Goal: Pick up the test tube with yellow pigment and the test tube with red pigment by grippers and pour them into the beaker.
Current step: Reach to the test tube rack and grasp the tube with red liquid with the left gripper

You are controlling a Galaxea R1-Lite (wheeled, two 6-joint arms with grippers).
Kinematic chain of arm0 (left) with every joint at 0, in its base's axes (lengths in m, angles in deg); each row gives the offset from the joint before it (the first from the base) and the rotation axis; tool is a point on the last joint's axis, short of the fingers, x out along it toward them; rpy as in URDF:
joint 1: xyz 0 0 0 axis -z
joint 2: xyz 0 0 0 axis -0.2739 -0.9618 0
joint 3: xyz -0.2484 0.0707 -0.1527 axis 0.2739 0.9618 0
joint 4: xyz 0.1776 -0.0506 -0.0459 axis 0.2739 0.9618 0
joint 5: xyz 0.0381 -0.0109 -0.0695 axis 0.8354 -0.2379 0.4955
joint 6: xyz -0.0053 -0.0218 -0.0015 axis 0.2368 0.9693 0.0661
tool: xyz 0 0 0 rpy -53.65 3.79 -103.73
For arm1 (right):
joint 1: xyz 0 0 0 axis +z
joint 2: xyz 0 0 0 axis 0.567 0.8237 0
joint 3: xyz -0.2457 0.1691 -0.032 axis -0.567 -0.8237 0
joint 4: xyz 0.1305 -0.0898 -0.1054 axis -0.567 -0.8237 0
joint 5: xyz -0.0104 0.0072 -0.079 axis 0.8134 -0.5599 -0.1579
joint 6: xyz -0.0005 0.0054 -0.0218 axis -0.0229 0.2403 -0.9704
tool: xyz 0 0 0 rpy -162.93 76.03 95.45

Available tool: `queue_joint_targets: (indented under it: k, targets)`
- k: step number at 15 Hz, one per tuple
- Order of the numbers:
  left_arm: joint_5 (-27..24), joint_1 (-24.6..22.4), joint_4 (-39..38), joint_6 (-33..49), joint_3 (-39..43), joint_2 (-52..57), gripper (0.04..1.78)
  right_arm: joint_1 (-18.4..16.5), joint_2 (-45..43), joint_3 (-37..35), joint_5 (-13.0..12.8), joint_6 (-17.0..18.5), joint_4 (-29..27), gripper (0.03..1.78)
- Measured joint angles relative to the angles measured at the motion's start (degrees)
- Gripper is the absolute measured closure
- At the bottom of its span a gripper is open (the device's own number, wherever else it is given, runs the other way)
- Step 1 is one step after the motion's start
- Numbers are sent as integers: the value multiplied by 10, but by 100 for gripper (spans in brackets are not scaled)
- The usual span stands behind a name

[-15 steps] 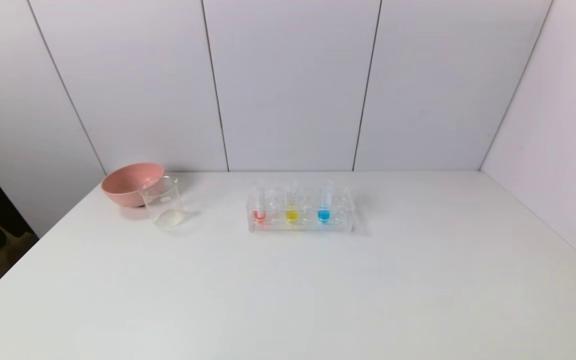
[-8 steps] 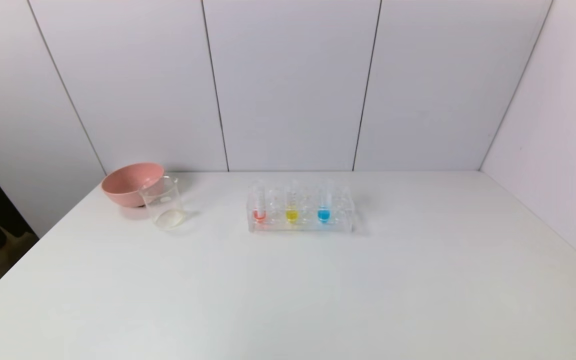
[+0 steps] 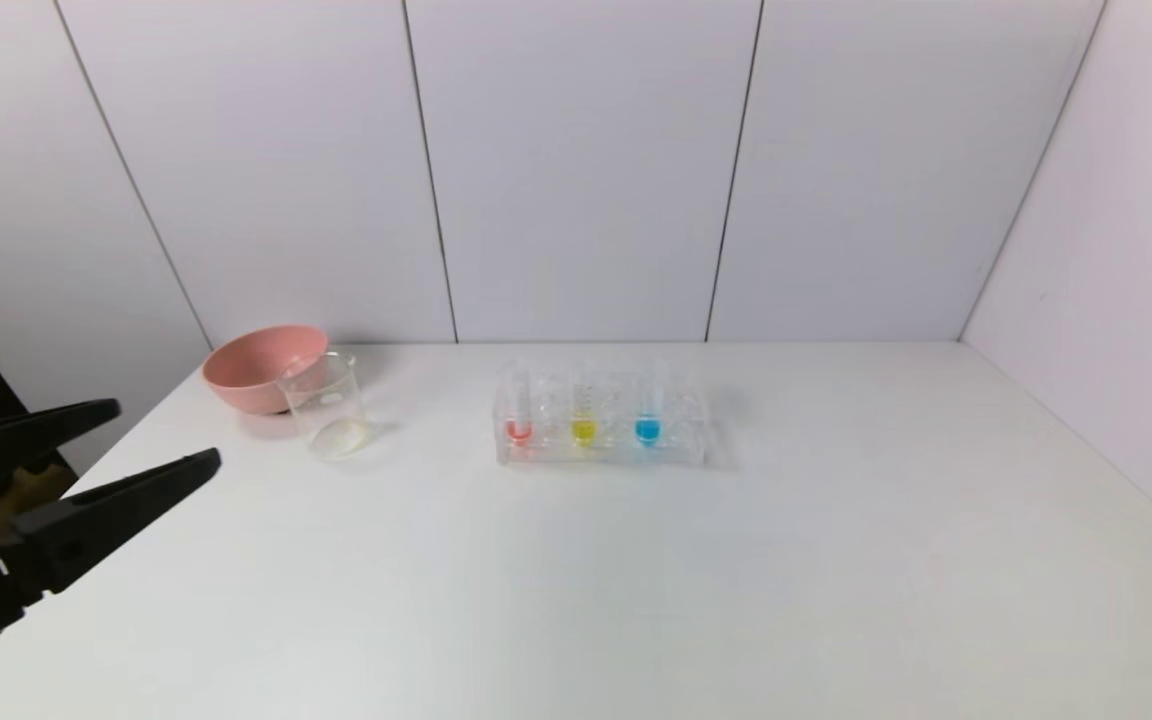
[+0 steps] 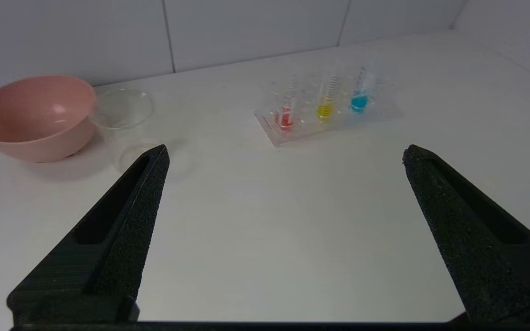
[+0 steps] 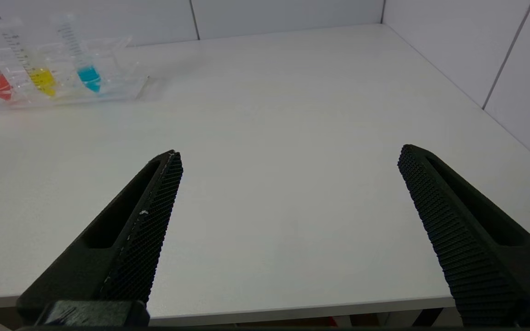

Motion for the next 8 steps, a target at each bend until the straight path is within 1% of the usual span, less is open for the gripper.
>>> queue_joint_targets:
  k: [1, 2, 3, 5, 8]
  targets:
    - [-34, 10, -4, -16, -10, -39, 5, 0, 0, 0, 0, 0, 0, 10]
    - [-49, 26, -6, -26, -24, -75, 5, 0, 0, 0, 0, 0, 0, 10]
    - [-44, 47, -7, -32, -43, -111, 5, 0, 0, 0, 0, 0, 0, 10]
    - [11, 109, -10, -28, -89, -183, 5, 0, 0, 0, 0, 0, 0, 10]
    - [149, 219, -18, 22, -144, -278, 5, 0, 0, 0, 0, 0, 0, 10]
